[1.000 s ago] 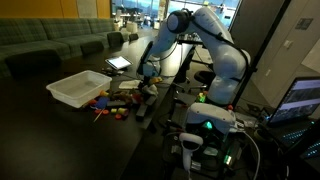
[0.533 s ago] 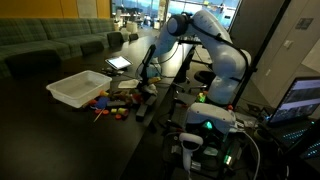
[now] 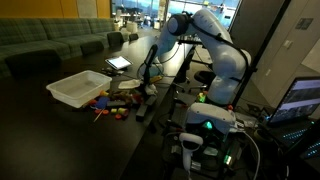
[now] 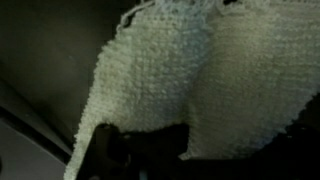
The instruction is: Use the towel to sweep the things on the table to the left and then put the towel in the white bin
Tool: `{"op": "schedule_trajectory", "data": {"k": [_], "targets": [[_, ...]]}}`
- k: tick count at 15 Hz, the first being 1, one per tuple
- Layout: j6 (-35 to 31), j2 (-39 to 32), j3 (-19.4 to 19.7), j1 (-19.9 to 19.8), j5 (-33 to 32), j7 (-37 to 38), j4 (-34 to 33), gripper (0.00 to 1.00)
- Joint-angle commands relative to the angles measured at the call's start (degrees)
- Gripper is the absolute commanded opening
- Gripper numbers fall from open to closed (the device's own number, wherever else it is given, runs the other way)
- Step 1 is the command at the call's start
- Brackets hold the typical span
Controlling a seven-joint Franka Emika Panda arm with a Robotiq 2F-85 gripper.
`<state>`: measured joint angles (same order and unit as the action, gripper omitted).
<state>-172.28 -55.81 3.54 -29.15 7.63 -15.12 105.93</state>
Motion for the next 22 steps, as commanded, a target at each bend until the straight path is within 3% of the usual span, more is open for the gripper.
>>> {"op": "schedule_trajectory", "data": {"k": [1, 3, 10, 17, 22], "targets": [[-0.2, 0.7, 4.7, 2.3, -2.7, 3.5, 3.6, 0.03], [-1.0, 0.7, 8.1, 4.2, -3.3, 5.2, 5.0, 0.0], [-2.0, 1.5, 16.4, 8.9, -4.8, 9.4, 10.2, 0.03], [-1.7, 8.5, 13.2, 11.2, -4.6, 9.6, 21.2, 0.02], [3.6, 11.1, 11.7, 15.8, -4.6, 11.4, 22.7, 0.01]]}}
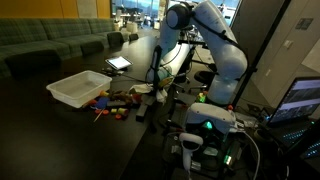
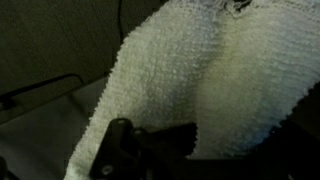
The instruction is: Use the towel to sweep the things on the table to the left and then put the towel in the white bin
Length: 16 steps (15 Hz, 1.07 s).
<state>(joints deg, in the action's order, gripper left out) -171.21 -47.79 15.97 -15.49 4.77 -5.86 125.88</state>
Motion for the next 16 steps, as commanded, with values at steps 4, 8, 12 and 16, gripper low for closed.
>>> {"op": "schedule_trajectory", "data": {"k": [4, 8, 12, 16], "targets": [[7.7, 4.0, -2.0, 6.6, -1.6, 4.6, 2.4, 0.01], [13.8, 4.5, -6.4, 9.7, -0.2, 8.1, 1.4, 0.01], [20.0, 5.2, -11.6, 13.9, 2.5, 15.5, 1.1, 0.01], [18.1, 4.2, -16.9, 20.2, 5.6, 22.9, -0.1, 0.01]]}}
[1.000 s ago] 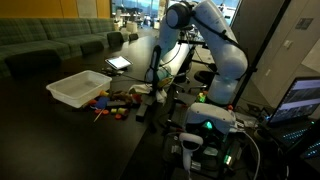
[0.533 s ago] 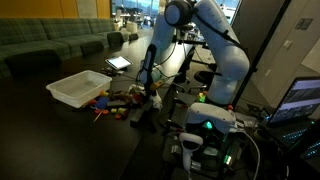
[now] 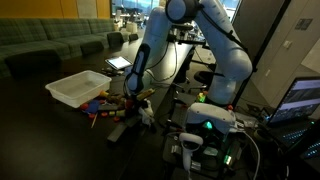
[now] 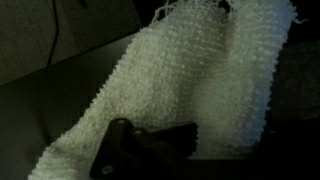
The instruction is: Use the towel to sweep the things on the table to the left and then put the towel in the white bin
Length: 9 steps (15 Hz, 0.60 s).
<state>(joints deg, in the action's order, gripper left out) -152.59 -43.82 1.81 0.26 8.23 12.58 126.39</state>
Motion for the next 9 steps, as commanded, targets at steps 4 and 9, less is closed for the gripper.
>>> {"op": "schedule_trajectory", "data": {"k": [4, 9], "targets": [[-2.8, -2.6, -3.9, 15.1, 0.5, 11.7, -6.6, 0.01], [-2.3, -5.4, -4.4, 24.4, -0.4, 15.3, -15.5, 0.0]]}}
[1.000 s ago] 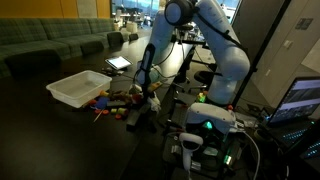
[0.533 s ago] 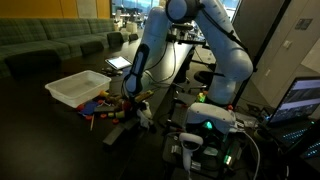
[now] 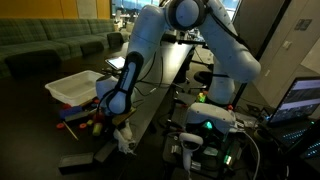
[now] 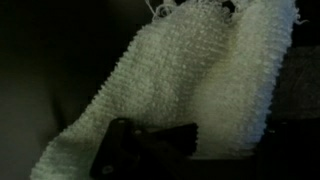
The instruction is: Use the towel to sweep the things on the table to the left and then put the towel in the white bin
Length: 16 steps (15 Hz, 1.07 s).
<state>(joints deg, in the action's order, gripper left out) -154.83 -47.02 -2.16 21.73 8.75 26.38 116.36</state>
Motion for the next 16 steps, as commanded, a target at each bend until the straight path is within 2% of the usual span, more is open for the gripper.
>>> {"op": "schedule_trajectory", "data": {"k": [1, 4, 7, 10, 13, 16], "targets": [[-0.3, -3.0, -0.7, 4.1, -1.0, 1.5, -7.4, 0.01], [-0.5, -1.9, -2.6, 4.7, -0.5, -0.3, -9.0, 0.0], [-1.2, 0.8, -6.4, 1.3, 0.8, -4.8, -8.0, 0.0], [-2.5, 6.9, -11.9, -6.2, 3.0, -13.0, -2.4, 0.0], [-4.2, 13.4, -17.7, -15.5, 7.7, -21.8, 4.6, 0.0], [-5.2, 20.0, -21.1, -23.6, 13.5, -28.2, 11.5, 0.0]]}}
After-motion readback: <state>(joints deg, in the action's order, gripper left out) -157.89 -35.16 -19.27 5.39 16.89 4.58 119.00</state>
